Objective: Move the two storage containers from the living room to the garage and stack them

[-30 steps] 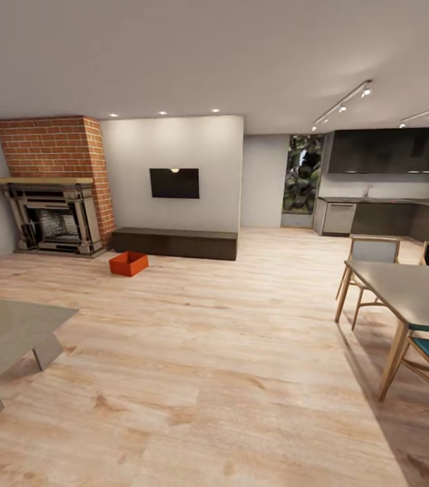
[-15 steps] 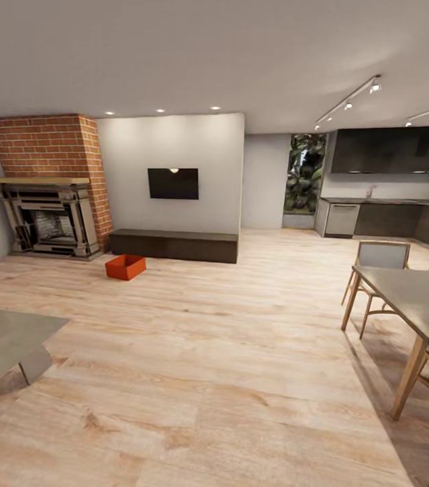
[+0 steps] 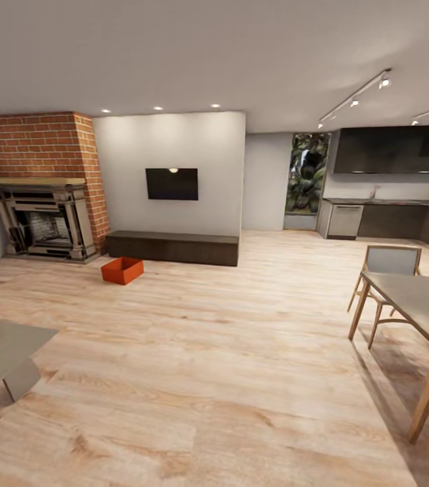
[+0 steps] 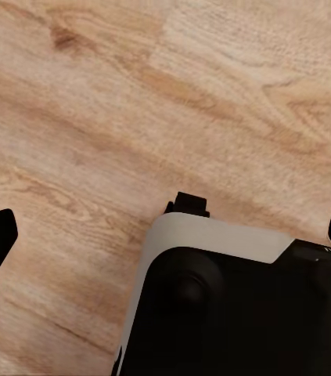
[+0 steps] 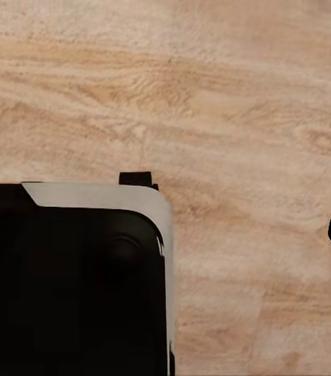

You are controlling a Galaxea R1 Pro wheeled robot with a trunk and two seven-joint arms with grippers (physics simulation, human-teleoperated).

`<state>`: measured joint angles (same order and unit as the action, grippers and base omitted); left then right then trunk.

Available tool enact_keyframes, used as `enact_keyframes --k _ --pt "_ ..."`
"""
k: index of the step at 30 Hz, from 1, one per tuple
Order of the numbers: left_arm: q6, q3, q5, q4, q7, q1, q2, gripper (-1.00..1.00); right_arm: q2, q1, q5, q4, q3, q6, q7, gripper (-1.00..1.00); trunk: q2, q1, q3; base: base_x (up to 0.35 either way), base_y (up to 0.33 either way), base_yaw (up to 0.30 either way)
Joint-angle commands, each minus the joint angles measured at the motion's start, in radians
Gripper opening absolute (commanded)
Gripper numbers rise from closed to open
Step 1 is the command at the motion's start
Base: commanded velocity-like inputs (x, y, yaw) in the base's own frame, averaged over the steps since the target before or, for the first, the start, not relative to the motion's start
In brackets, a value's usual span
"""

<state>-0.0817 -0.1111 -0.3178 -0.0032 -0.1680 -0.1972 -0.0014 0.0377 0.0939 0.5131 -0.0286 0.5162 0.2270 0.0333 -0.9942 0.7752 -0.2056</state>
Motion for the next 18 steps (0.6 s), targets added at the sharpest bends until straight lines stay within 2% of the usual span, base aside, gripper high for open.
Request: enact_keyframes --k 1,18 --pt "-0.003 -0.009 -0.009 0.000 -0.002 -0.001 0.000 1.00 -0.001 0.001 0.007 -0.003 0.008 0.005 0.000 1.00 -0.001 0.001 -0.001 0.323 0.000 0.000" --pt "-0.003 -0.009 -0.009 0.000 -0.002 -0.001 0.000 1.00 -0.001 0.001 0.007 -0.003 0.008 0.004 0.000 1.00 -0.001 0.001 -0.001 0.323 0.000 0.000"
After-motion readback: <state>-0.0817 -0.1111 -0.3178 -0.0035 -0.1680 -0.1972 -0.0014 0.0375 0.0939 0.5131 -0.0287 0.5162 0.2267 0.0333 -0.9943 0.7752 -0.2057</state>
